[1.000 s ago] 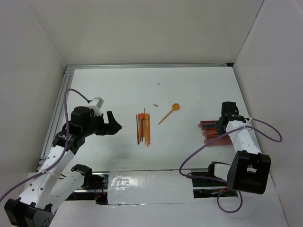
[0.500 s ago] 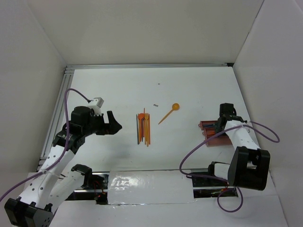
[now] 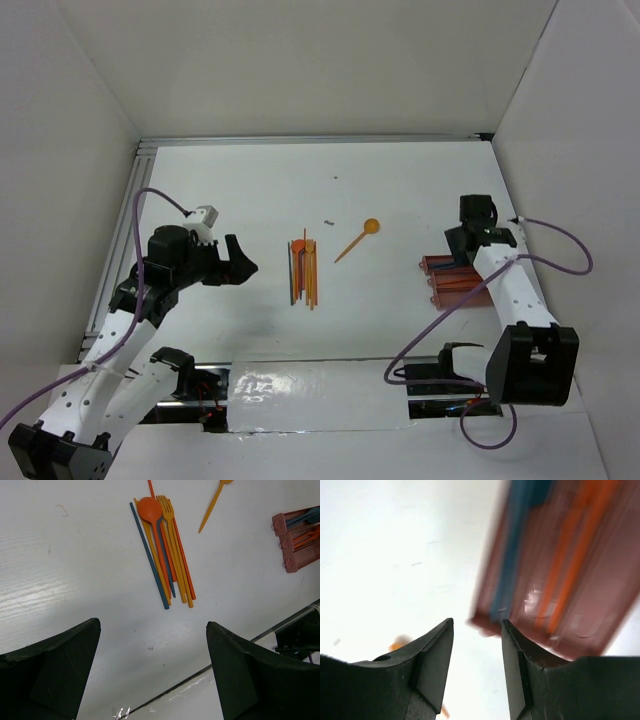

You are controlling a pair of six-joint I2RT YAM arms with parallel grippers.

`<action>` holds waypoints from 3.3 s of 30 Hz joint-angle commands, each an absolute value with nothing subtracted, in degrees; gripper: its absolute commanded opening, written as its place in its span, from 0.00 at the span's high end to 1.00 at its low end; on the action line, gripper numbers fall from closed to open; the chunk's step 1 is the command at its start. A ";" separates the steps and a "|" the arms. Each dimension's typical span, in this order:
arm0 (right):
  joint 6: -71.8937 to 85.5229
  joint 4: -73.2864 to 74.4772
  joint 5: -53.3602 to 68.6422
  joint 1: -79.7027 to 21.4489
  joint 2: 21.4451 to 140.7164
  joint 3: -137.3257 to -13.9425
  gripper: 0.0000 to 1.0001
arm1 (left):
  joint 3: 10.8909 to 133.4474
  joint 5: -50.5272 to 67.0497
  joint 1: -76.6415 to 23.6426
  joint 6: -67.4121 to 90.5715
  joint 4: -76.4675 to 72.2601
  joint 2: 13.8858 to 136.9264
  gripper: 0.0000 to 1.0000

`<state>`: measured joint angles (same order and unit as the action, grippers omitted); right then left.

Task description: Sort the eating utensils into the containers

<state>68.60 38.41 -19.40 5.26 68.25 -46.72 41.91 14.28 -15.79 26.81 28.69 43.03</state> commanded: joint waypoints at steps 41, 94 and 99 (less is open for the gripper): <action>69.61 43.33 -30.15 -31.99 116.28 -84.47 0.53 | 42.98 12.30 -15.73 25.93 27.69 40.60 0.00; 66.90 45.89 -32.87 11.51 63.28 -40.43 1.00 | 42.80 15.47 -15.64 25.14 27.07 43.68 0.00; 64.43 41.05 -32.26 14.58 62.67 -39.02 1.00 | 42.98 16.79 -16.08 25.05 26.37 45.79 0.00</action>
